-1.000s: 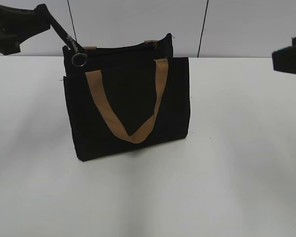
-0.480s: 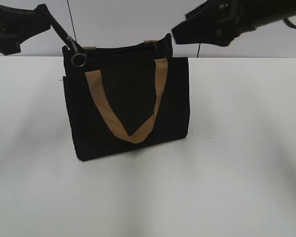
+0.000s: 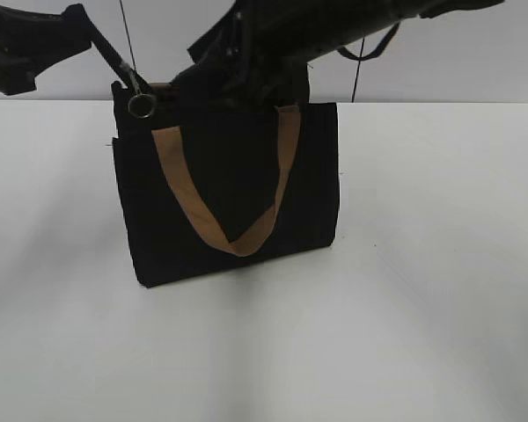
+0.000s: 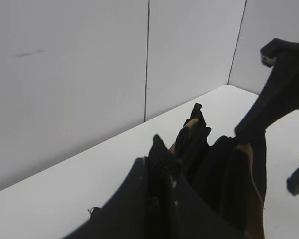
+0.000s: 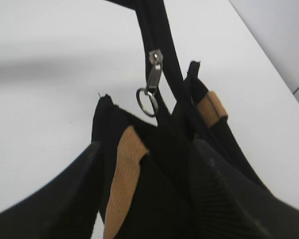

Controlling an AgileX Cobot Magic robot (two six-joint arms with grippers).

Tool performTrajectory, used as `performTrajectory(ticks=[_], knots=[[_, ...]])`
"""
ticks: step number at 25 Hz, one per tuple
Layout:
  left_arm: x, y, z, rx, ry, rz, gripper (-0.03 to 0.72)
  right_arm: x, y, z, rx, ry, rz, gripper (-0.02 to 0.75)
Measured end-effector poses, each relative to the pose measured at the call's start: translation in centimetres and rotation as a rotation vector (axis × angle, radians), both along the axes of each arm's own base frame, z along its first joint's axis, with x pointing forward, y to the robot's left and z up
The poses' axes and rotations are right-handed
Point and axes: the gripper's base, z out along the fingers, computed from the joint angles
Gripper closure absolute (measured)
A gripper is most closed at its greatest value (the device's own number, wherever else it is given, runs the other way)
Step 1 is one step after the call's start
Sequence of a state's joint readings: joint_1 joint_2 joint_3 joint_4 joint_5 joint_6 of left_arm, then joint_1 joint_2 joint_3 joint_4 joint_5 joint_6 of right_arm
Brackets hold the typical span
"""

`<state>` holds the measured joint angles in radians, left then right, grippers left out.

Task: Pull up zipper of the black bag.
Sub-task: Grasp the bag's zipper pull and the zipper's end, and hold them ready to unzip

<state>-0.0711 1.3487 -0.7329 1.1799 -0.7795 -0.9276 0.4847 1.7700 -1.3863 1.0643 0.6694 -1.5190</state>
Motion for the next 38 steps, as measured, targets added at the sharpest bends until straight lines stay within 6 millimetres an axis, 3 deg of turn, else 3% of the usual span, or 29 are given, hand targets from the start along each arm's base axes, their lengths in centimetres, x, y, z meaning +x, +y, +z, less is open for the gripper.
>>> performTrajectory(ticks=[9,21,28,34,38], knots=[[-0.2,-0.2,0.2,-0.025,-0.012,-0.025,0.665,0.8,4.7,-1.8,-0.011,-0.027,0.068,0.324],[-0.2,-0.2,0.3,-0.029,-0.013,-0.026,0.665,1.9,5.4,-4.3,-0.033,-0.015,0.010,0.328],[-0.2,-0.2,0.3,-0.029,-0.013,-0.026,0.665,2.0,5.3,-4.3,-0.029,-0.008,-0.006,0.478],[-0.2,-0.2,0.3,-0.029,-0.013,-0.026,0.665,2.0,5.3,-4.3,-0.023,0.005,-0.015,0.518],[-0.1,-0.2,0.3,-0.029,-0.013,-0.025,0.665,2.0,5.3,-4.3,-0.022,0.009,-0.018,0.629]])
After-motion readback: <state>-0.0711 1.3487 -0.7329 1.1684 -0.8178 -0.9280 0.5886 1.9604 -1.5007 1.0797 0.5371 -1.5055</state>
